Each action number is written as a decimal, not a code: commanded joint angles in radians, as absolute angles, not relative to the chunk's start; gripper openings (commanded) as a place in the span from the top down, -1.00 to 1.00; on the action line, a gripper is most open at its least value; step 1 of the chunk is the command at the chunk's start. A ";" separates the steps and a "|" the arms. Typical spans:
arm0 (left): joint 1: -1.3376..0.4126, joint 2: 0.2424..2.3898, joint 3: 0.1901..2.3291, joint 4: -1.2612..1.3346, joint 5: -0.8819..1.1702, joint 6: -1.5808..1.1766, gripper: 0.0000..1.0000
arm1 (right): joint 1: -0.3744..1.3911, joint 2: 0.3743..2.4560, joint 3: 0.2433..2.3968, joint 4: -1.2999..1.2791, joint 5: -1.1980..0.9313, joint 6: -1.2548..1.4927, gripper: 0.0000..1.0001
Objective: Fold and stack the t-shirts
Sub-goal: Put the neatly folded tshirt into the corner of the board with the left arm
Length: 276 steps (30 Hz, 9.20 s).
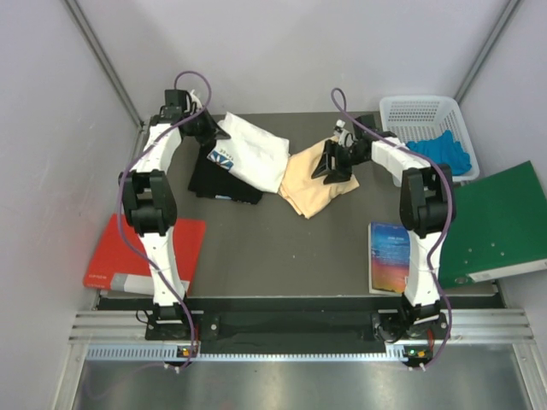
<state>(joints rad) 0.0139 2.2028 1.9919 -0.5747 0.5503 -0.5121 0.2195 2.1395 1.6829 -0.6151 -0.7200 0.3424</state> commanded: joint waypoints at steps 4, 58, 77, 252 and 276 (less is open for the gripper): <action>0.037 2.053 2.028 -0.431 0.606 -0.601 1.00 | 0.252 2.102 1.672 -0.572 -0.729 0.351 -0.20; -0.067 1.715 1.641 -0.620 0.423 -0.364 -0.98 | 0.356 2.312 2.037 -0.798 -0.119 0.204 1.00; -0.442 2.144 1.654 -0.575 0.568 -0.618 -0.98 | 0.359 2.321 1.882 -0.738 0.021 0.178 1.00; 0.094 2.149 1.991 -0.604 0.488 -0.353 0.83 | 0.472 2.551 2.312 -0.137 -0.732 0.930 0.53; 0.098 2.239 2.227 -0.520 0.385 -0.443 1.00 | 0.462 2.502 2.358 -0.106 -0.509 0.953 0.91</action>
